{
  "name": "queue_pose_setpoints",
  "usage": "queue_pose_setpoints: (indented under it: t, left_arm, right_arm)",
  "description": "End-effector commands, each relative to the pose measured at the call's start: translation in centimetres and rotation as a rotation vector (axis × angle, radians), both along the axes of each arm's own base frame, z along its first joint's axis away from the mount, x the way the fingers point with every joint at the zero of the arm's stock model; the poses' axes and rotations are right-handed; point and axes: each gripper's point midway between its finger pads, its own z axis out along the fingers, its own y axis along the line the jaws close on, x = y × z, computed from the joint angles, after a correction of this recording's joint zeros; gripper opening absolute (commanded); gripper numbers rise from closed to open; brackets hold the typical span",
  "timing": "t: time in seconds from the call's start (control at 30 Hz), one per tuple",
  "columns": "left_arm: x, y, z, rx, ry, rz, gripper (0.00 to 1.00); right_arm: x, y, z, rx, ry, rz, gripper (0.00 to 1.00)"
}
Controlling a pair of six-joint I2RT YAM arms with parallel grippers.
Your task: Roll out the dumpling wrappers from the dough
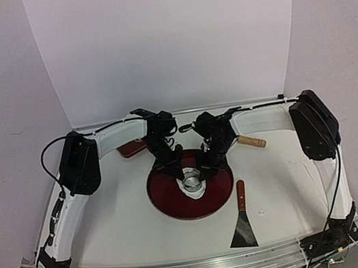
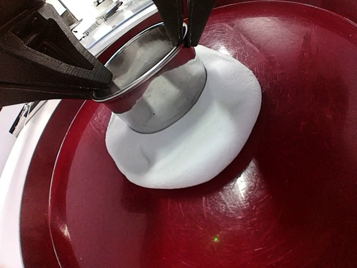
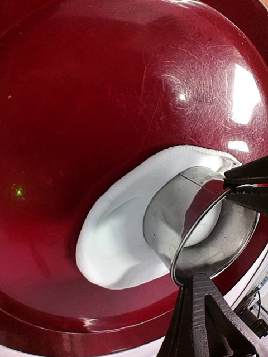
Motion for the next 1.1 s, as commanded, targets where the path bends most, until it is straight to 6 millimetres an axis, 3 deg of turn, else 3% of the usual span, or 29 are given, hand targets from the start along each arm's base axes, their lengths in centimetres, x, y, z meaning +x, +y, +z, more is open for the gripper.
queue_pose_setpoints:
  t: [0.0, 0.17, 0.33, 0.53, 0.7, 0.9, 1.07]
  left_arm:
    - [5.3, 0.3, -4.2, 0.049, -0.157, 0.088, 0.0]
    - [1.6, 1.5, -4.7, 0.071, -0.107, 0.09, 0.0]
    - [-2.5, 1.4, -4.6, 0.08, -0.059, 0.057, 0.0]
    - [-6.3, 0.5, -4.8, 0.062, 0.038, 0.043, 0.0]
    - [-7.7, 0.7, -4.5, 0.067, 0.085, 0.049, 0.0]
    - [-9.3, 0.1, -3.4, 0.044, 0.136, 0.023, 0.0]
    - [-10.6, -0.1, -3.3, 0.016, 0.189, 0.01, 0.0]
  right_arm:
    - [-5.5, 1.9, -2.5, -0.016, 0.116, 0.116, 0.0]
    - [-1.5, 0.8, -1.0, -0.04, 0.013, 0.074, 0.0]
    - [2.0, 1.5, 0.7, -0.029, -0.079, 0.087, 0.0]
    - [5.0, 2.1, 0.1, -0.051, -0.128, 0.125, 0.0]
    - [7.5, 1.4, 0.3, -0.109, -0.178, 0.156, 0.0]
    - [8.8, 3.8, 3.1, -0.042, -0.269, 0.229, 0.0]
    - [9.5, 5.3, 3.1, -0.016, -0.324, 0.29, 0.0]
